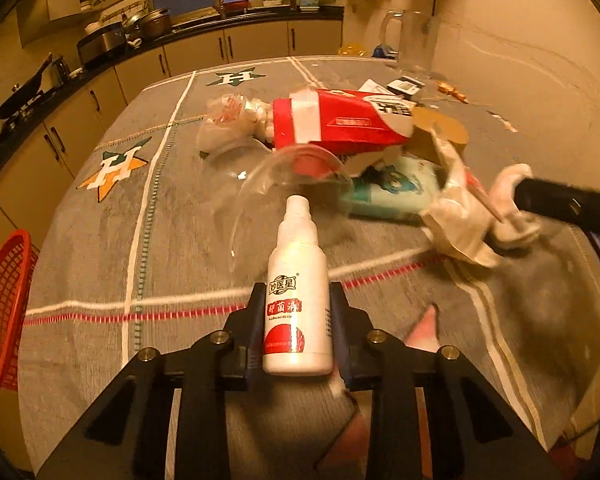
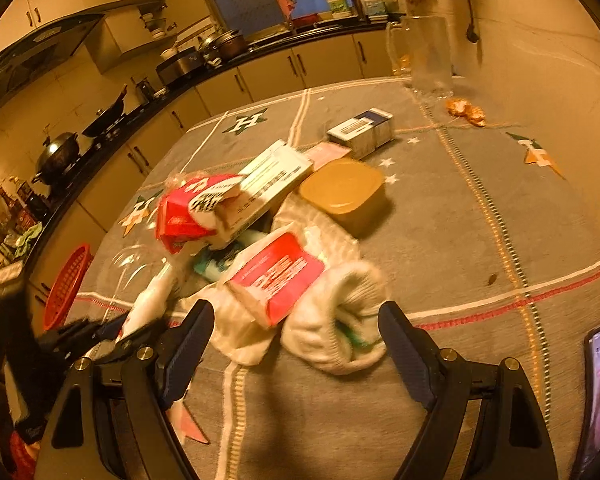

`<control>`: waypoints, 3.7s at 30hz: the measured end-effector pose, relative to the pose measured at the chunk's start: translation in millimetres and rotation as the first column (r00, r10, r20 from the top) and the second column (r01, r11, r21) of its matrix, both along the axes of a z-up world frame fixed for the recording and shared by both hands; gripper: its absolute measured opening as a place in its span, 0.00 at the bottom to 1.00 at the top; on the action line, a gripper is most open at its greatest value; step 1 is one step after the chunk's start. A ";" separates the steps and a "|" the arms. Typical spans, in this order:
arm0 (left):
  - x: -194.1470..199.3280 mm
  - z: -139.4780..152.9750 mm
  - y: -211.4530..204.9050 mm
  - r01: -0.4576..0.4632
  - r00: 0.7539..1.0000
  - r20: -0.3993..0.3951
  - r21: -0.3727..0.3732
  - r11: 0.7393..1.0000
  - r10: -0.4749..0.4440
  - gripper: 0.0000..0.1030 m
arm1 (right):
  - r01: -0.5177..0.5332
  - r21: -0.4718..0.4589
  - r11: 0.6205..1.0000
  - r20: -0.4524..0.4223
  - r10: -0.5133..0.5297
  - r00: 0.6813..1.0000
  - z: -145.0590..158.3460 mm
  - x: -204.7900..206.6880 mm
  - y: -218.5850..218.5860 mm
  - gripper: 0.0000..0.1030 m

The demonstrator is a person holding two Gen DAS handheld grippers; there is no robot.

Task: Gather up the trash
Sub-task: 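Grasp the white spray bottle with the left tool while the right tool grasps the white towel, then carry the spray bottle and towel to the red basket with both tools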

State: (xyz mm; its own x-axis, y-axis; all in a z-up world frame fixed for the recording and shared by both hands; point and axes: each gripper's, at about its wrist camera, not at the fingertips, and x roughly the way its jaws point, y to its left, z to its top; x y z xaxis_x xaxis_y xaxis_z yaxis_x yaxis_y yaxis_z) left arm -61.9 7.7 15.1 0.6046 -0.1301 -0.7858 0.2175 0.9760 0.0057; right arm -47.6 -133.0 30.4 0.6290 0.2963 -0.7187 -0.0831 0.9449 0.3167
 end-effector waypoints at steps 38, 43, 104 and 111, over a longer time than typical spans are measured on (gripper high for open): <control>-39.1 51.0 27.6 -0.028 0.988 0.151 -0.088 0.996 0.041 0.28 | -0.143 -0.120 0.982 0.143 0.160 0.977 37.5 -20.3 51.8 0.34; -40.5 55.4 42.7 -0.066 0.982 0.171 -0.084 0.994 0.080 0.28 | -0.201 -0.164 0.966 0.145 0.225 0.964 40.8 -18.2 76.9 0.34; -27.4 2.4 326.2 -0.598 0.793 0.073 -0.092 0.796 0.604 0.28 | -0.679 0.042 0.733 -0.078 0.680 0.729 14.1 102.5 433.9 0.39; -26.3 0.6 327.1 -0.601 0.791 0.069 -0.098 0.794 0.607 0.28 | -0.674 0.046 0.737 -0.062 0.676 0.734 16.0 107.0 435.6 0.43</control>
